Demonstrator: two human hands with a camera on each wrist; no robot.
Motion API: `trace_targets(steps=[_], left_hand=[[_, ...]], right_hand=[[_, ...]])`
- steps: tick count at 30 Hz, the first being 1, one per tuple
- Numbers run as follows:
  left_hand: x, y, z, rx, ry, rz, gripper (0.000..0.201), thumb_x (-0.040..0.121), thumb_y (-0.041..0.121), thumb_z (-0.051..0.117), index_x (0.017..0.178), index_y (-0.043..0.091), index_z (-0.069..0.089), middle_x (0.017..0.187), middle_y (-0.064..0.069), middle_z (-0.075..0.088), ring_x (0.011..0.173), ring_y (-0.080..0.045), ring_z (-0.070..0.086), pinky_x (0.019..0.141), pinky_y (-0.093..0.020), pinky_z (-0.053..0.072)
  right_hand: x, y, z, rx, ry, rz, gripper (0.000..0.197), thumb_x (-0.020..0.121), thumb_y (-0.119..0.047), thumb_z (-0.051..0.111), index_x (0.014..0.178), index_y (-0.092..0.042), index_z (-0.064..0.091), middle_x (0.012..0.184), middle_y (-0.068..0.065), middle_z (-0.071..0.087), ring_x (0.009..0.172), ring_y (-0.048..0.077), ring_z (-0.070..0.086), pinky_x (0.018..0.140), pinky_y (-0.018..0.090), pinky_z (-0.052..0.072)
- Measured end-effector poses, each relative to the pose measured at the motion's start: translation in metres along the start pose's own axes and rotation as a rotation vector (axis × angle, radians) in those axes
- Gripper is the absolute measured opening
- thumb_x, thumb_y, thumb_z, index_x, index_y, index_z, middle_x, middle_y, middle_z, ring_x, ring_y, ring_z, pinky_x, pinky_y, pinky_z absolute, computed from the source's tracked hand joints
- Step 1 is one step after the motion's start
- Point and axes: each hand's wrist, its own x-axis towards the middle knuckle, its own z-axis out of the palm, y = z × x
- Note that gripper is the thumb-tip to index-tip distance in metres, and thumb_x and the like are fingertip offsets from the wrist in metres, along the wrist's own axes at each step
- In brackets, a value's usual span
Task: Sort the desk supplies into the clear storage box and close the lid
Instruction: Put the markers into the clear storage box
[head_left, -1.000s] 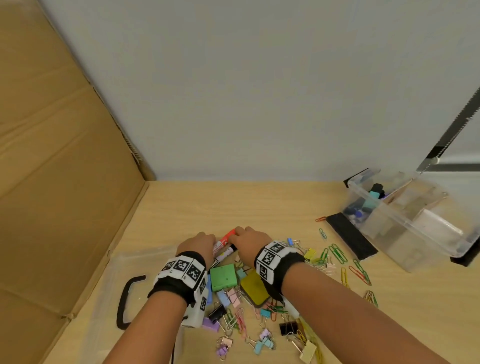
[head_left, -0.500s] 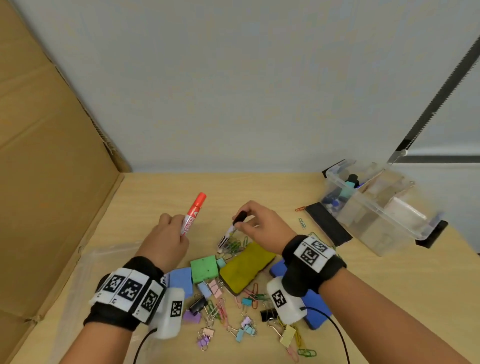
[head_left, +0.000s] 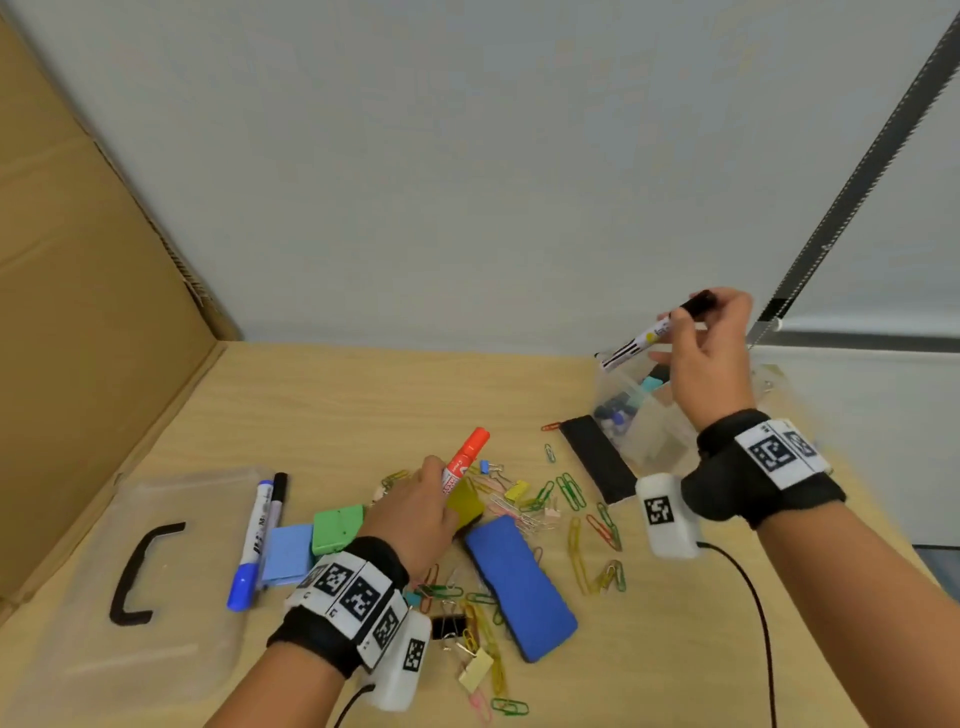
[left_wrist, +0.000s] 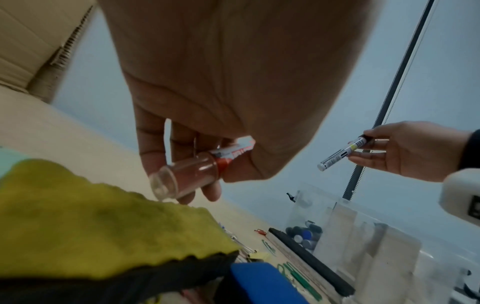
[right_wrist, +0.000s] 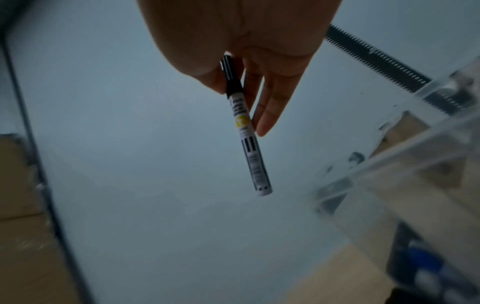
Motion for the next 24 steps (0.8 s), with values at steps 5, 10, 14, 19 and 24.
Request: trace_targets(steps=[5,10,14,19,24], left_hand=[[-0.002,0.015,0.002,0.028,0.036,-0.013,0.015,0.093,0.019,0.044,0.106,0.017,0.035,0.075,0.003,0.045,0.06,-0.015,0.041,0.049,-0.027,0.029],[-0.008,0.016,0.007,0.031,0.043,-0.026,0.018,0.095,0.02,0.043,0.111,0.018,0.036,0.072,0.003,0.042,0.055,-0.011,0.038,0.048,-0.025,0.027],[-0.013,0.009,0.009,0.008,0.06,-0.033,0.017,0.096,0.021,0.042,0.112,0.02,0.037,0.073,0.002,0.045,0.055,-0.011,0.038,0.049,-0.026,0.028],[-0.016,0.001,0.006,0.003,0.078,-0.01,0.018,0.096,0.021,0.042,0.113,0.022,0.037,0.075,0.002,0.048,0.058,-0.011,0.041,0.051,-0.025,0.031],[-0.01,0.0,0.004,0.008,0.082,0.029,0.017,0.097,0.022,0.04,0.114,0.021,0.039,0.078,0.003,0.048,0.062,-0.013,0.043,0.057,-0.029,0.037]], right_hand=[[0.05,0.021,-0.012,-0.098,0.213,0.205,0.028,0.098,-0.014,0.041,0.124,-0.007,0.033,0.104,0.007,0.058,0.095,0.028,0.061,0.08,0.033,0.048],[0.078,0.048,-0.005,-0.388,-0.041,0.527,0.04,0.094,-0.012,0.047,0.131,-0.003,0.035,0.116,0.015,0.055,0.105,0.032,0.057,0.08,0.033,0.043],[0.091,0.055,0.002,-0.801,-0.453,0.52,0.039,0.091,-0.042,0.054,0.113,-0.011,0.057,0.108,0.008,0.063,0.109,0.025,0.061,0.089,0.029,0.043],[0.108,0.079,0.008,-0.883,-0.549,0.487,0.028,0.078,-0.037,0.066,0.087,-0.013,0.055,0.116,0.017,0.062,0.085,0.03,0.056,0.079,0.034,0.048],[0.065,0.027,-0.011,-0.609,-0.415,0.41,0.037,0.1,-0.011,0.037,0.133,0.001,0.047,0.139,0.018,0.047,0.127,0.03,0.046,0.105,0.033,0.038]])
